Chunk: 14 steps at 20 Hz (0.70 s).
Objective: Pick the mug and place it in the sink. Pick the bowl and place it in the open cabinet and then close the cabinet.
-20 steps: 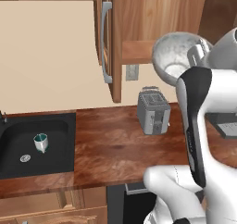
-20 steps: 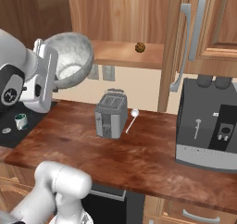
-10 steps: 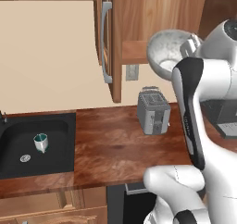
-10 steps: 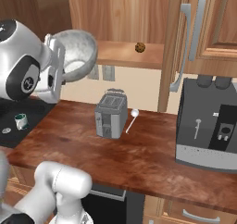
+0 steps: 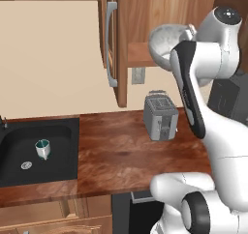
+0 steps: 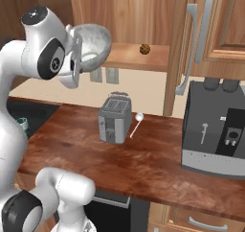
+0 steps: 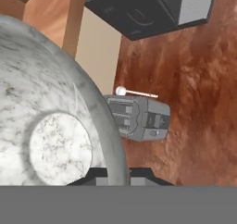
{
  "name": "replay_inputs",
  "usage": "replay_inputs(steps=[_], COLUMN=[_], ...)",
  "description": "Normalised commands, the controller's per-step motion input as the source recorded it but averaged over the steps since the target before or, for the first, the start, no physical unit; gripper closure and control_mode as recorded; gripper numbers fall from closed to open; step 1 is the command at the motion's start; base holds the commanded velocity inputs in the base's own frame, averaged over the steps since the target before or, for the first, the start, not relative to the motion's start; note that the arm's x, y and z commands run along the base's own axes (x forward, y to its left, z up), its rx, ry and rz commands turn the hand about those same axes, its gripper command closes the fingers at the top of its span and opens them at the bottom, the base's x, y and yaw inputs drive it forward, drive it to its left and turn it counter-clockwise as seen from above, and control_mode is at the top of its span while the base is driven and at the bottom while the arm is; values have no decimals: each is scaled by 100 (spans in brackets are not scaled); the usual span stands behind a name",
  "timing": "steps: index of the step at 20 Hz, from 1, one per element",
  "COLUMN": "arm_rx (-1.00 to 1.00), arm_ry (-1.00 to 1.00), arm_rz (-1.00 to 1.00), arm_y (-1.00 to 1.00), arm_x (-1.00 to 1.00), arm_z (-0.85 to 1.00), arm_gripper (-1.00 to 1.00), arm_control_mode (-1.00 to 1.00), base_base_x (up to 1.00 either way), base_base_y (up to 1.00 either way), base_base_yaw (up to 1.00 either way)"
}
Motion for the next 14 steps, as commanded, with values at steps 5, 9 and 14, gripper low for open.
replay_inputs(steps=[5, 9, 14], arm_rx=[0, 0, 0], arm_ry=[0, -2, -15], arm_rz=[0, 0, 0], arm_y=[0, 0, 0], arm_x=[78, 68, 51], arm_z=[4, 0, -8], arm_gripper=[100, 100, 100], arm_control_mode=[-100, -100, -100], base_base_x=[0, 0, 0], base_base_y=[0, 0, 0], base_base_yaw=[0, 0, 0])
